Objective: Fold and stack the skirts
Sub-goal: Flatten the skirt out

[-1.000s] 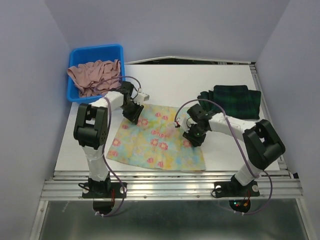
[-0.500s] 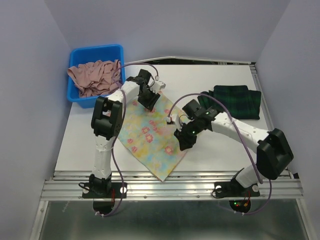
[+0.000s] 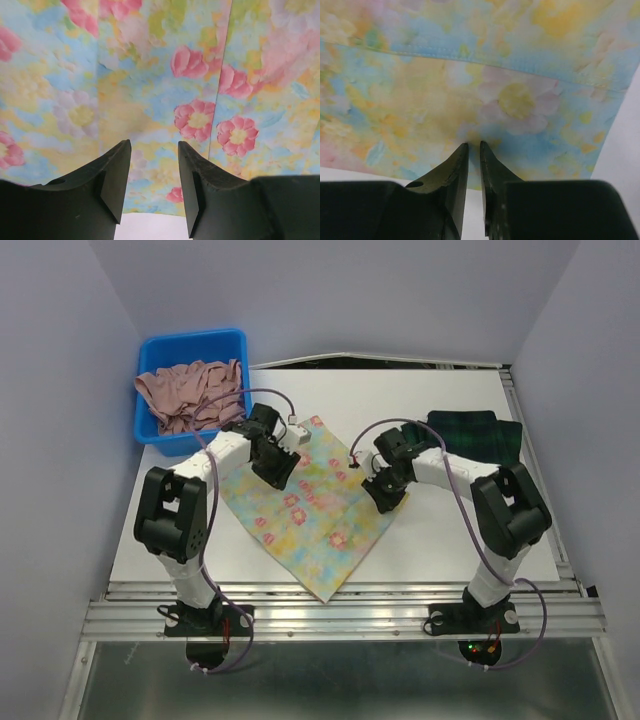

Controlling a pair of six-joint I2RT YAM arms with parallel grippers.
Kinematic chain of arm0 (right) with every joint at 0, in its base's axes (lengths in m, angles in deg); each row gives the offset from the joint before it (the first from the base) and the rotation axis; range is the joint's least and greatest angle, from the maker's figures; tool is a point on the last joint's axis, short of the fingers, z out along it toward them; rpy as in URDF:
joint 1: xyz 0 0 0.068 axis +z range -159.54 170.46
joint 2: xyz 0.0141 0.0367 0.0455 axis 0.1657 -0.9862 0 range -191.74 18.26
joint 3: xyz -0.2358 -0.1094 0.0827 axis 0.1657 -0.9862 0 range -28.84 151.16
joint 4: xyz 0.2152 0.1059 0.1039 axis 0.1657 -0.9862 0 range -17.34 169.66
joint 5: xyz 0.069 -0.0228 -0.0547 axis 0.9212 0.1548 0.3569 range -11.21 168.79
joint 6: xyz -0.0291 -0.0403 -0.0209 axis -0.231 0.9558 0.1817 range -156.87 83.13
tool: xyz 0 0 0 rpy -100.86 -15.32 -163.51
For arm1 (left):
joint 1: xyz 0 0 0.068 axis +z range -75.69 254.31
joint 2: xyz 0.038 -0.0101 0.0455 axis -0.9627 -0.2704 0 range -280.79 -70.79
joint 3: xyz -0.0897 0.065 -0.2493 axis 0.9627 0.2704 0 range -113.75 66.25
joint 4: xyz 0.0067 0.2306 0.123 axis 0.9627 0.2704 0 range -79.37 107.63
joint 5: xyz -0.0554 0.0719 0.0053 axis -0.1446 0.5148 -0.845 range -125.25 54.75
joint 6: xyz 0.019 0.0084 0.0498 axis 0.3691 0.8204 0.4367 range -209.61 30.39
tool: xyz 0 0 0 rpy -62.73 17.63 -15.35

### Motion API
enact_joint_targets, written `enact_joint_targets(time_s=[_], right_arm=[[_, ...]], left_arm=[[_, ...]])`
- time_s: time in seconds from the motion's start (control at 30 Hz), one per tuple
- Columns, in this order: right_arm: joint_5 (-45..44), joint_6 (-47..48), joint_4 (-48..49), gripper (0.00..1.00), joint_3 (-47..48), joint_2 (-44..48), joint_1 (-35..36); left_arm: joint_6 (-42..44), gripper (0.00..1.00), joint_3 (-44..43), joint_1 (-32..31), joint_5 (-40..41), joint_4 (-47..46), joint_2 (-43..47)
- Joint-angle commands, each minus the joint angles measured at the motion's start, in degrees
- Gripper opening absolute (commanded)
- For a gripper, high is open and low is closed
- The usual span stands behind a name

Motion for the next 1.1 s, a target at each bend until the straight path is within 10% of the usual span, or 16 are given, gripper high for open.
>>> enact_joint_targets(time_s=[0.0, 0.43, 0.7, 1.07], right_arm=[[-4.2, 1.2, -0.9, 0.21, -2.0, -1.9, -0.2], [10.0, 9.2, -19.6, 0.24, -6.8, 0.4, 20.8], [25.5, 10.1, -24.8, 0.24, -0.2, 7.3, 24.0], [20.4, 8.0, -18.3, 0.26, 13.1, 14.8, -0.3]], left_arm=[[0.3, 0.54, 4.7, 0.1, 0.3, -0.3, -0.1], [-0.1, 0.55, -5.6, -0.5, -2.8, 0.2, -15.8], [3.4, 0.54, 2.3, -4.9, -9.6, 2.0, -12.9], [8.4, 0.55, 10.7, -7.5, -12.6, 3.6, -6.2]])
